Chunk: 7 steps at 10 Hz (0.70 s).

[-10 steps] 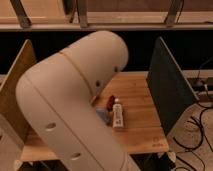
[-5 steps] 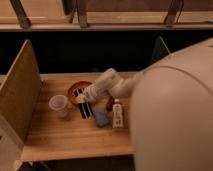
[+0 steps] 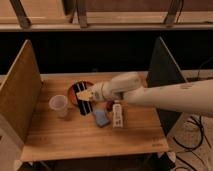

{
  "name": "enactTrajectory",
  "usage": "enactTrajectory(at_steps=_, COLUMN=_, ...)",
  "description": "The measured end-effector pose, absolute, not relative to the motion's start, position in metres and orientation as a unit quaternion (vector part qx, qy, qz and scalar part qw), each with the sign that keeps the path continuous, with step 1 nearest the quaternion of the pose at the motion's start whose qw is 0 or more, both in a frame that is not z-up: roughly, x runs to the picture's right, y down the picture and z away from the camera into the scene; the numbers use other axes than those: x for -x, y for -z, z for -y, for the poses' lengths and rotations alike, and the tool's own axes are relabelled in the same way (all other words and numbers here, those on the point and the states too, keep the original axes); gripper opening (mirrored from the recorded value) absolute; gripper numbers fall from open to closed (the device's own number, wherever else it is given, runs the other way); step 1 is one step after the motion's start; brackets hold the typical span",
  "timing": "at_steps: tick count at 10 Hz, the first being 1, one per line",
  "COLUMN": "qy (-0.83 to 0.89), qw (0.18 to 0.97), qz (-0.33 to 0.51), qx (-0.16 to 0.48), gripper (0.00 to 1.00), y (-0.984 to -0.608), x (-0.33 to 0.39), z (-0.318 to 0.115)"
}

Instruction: Place the eraser in the ceramic cup

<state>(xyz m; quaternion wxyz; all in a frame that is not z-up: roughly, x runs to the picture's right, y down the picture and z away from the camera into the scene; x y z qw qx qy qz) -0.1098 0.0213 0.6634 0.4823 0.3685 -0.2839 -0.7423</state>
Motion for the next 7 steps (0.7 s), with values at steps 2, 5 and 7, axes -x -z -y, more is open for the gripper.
enactTrajectory(at_steps=2, qy=0.742, qw=0.479, qz=0.282, qx=-0.375, gripper=0.16, y=-0.66, x=0.11, z=-0.02)
enactTrajectory(at_steps=5, qy=0.757, qw=0.438, qz=0.272, qx=-0.401, gripper=0.16, y=-0.654, x=0.122, z=-0.009)
enactTrajectory(at_steps=7, qy=0.775, qw=0.367, qz=0.274, qx=-0.436, gripper=0.16, y=-0.646, x=0.152, z=0.001)
